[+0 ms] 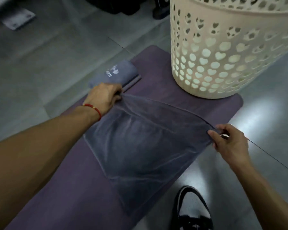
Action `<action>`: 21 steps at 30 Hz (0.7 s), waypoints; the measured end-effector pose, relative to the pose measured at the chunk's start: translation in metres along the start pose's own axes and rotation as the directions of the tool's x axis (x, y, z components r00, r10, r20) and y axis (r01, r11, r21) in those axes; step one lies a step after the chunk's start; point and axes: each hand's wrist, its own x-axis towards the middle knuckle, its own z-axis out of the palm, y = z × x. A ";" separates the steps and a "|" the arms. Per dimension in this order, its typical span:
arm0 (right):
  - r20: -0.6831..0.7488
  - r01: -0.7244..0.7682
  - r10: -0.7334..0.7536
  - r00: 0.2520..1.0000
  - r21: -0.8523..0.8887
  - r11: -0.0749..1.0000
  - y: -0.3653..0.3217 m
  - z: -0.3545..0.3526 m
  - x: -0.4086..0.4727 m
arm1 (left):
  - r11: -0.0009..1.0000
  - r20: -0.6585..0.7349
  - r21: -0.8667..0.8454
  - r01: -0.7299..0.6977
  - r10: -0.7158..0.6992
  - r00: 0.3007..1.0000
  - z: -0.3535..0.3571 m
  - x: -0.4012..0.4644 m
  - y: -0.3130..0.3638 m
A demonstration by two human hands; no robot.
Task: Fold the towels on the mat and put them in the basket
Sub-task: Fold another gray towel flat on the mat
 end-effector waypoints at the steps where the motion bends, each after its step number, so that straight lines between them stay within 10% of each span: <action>1: 0.029 0.024 -0.024 0.999 0.000 1.000 -0.016 -0.004 -0.006 | 0.999 0.000 0.013 0.047 -0.047 0.999 -0.017 -0.025 -0.004; 5: 0.213 0.260 -0.231 0.949 -0.120 0.958 -0.085 -0.020 -0.027 | 0.964 -0.068 0.041 0.261 -0.258 0.964 -0.096 -0.137 -0.017; 15: 0.671 0.739 -0.494 0.554 -0.123 0.662 -0.333 -0.009 -0.110 | 0.787 -0.131 -0.069 0.613 -0.616 0.777 -0.296 -0.383 -0.032; 21: 0.525 0.812 -0.693 0.493 0.008 0.584 -0.408 0.016 -0.158 | 0.687 -0.293 -0.361 0.630 -0.725 0.623 -0.329 -0.464 -0.041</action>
